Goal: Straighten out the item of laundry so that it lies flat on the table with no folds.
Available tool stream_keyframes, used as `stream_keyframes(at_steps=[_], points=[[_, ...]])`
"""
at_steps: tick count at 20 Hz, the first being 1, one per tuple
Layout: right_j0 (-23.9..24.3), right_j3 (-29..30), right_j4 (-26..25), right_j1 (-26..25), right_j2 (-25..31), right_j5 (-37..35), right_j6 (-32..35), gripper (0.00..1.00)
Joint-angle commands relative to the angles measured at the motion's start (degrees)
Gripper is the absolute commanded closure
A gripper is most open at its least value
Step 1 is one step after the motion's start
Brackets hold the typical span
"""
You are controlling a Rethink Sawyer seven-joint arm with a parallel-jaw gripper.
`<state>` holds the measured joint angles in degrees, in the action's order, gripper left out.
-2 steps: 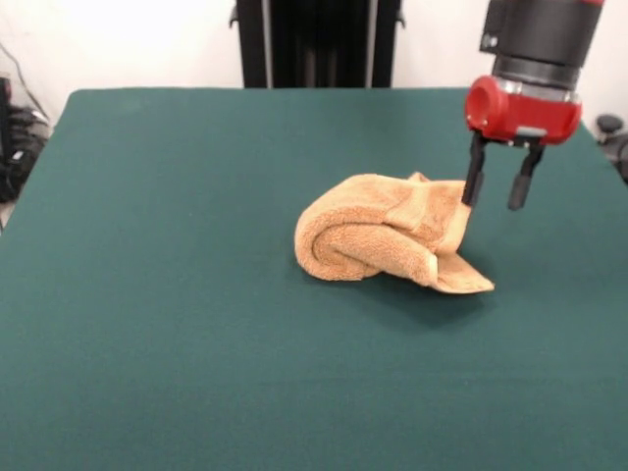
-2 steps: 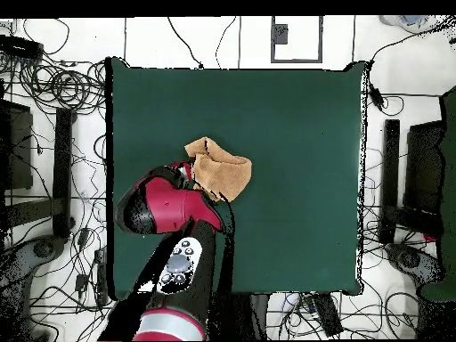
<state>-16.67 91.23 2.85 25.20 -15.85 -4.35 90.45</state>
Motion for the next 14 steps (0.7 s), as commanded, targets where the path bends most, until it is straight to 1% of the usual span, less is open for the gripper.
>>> stream_keyframes(at_steps=[1, 6, 14], points=[[-2.0, -3.6, 0.8, -4.8, 1.1, -11.0, 7.6, 0.00], [-3.7, -5.8, 1.4, -5.9, -1.4, -18.9, 8.1, 0.00], [-5.5, -8.2, 0.5, -7.1, -4.0, -24.0, 9.5, 0.00]])
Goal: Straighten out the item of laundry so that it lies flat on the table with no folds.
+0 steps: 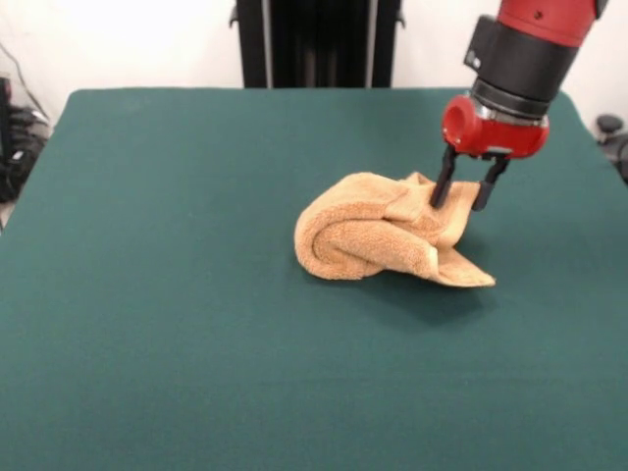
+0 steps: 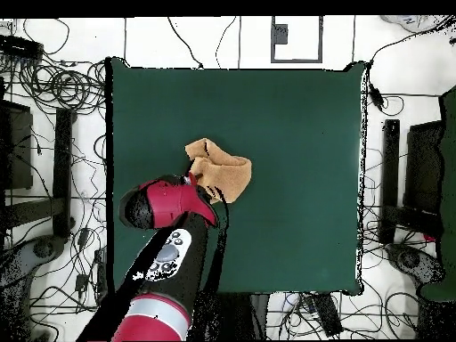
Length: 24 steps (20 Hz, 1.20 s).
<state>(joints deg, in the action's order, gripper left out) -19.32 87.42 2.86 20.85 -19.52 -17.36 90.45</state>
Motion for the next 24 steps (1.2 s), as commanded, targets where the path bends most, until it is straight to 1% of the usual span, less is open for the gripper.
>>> stream_keyframes(at_steps=[1, 10, 15, 24], points=[[-2.7, -4.4, 0.4, -2.8, -0.1, -11.0, 9.6, 0.00], [-2.7, -4.4, 0.1, -2.6, 0.3, -10.6, 10.1, 0.00], [-1.6, -3.4, -0.1, -1.9, 2.0, -8.3, 9.3, 0.00], [-1.1, -3.2, -0.2, -1.6, 2.8, -8.6, 8.6, 0.00]])
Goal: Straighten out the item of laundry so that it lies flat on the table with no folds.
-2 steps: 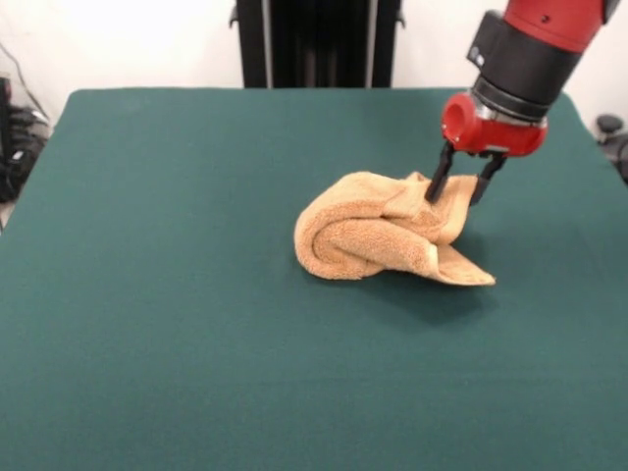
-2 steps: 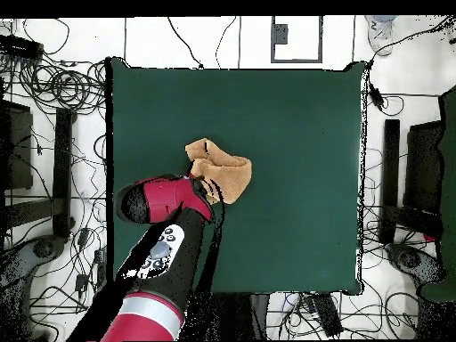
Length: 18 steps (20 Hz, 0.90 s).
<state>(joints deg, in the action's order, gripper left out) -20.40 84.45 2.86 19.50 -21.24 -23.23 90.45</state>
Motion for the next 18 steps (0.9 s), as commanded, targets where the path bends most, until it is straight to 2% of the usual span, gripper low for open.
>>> stream_keyframes(at_steps=[1, 14, 16, 18], points=[[0.0, -0.2, -0.2, -0.3, 4.6, -2.9, 8.5, 1.00], [0.3, 0.1, -0.1, 0.1, 5.0, -3.6, 8.2, 1.00], [0.7, 1.8, -0.1, 2.8, 5.2, -3.4, 7.9, 1.00], [3.1, 7.7, -0.7, 10.5, 7.8, -3.7, 4.3, 1.00]])
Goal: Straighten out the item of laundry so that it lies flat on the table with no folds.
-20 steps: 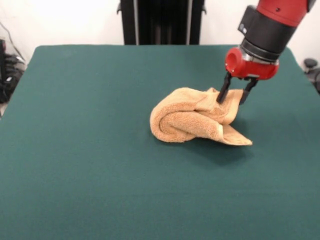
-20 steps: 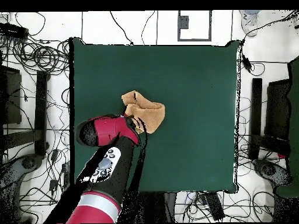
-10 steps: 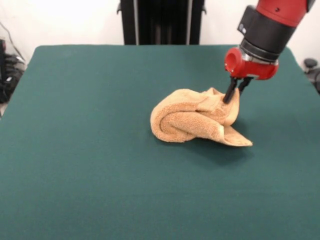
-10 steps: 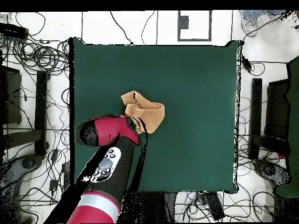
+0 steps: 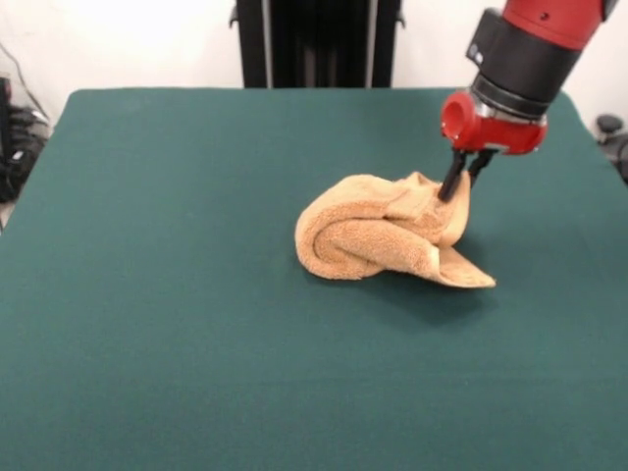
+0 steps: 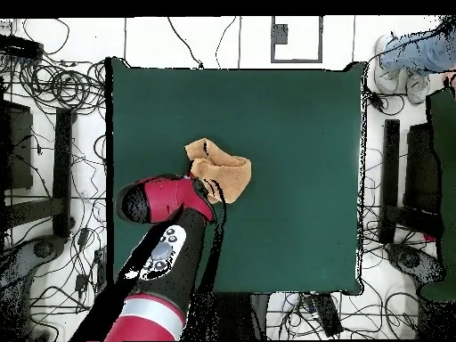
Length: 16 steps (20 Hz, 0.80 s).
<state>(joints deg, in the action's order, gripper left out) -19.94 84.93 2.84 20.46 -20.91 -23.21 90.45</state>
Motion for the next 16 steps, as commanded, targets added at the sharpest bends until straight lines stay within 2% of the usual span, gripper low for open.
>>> stream_keyframes(at_steps=[1, 4, 8, 11, 16], points=[[4.4, 10.1, -0.5, 14.1, 9.2, -5.4, 1.8, 1.00], [10.6, 17.1, 1.7, 25.9, 15.3, -9.9, -4.4, 1.00], [18.5, 22.6, 4.7, 35.0, 22.5, -14.1, -10.0, 1.00], [23.4, 24.9, 4.5, 38.0, 26.2, -15.9, -13.6, 1.00], [32.8, 30.5, 4.4, 39.7, 34.5, -11.5, -18.3, 1.00]])
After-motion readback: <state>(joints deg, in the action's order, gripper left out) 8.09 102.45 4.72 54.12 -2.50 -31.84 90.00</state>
